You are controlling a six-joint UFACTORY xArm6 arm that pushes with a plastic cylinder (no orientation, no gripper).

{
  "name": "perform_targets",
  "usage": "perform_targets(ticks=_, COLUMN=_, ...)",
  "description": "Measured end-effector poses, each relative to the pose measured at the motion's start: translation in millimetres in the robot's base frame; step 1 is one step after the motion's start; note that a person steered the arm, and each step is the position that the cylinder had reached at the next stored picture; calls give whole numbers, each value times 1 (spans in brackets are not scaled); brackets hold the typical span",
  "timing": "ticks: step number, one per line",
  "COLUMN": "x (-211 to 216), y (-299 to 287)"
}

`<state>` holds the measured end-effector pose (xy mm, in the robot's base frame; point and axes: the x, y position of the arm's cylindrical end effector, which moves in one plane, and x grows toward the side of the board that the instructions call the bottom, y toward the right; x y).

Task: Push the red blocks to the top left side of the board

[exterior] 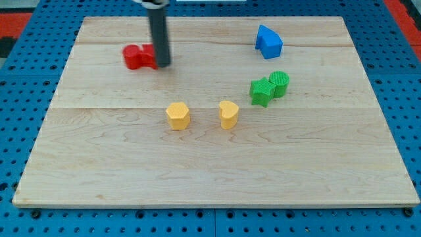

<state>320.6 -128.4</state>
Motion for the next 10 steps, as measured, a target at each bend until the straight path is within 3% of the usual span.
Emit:
perform_targets(ticks=1, x=-31, y=-67)
perform_targets(ticks=2, x=-49, y=-60)
perform_targets(ticks=3, x=-46, y=-37)
perform_targets(ticks=4, x=23, y=-83)
perform_targets(ticks=5, x=3, y=-176)
perform_targets(ticks=6, x=-50, y=-177)
perform_targets(ticks=7, x=-21, y=-158)
perform_targets(ticks=8, x=6, y=-77)
perform_targets(ticks=9, x=6, y=-150)
perform_targets(ticks=10, x=-26, y=-145)
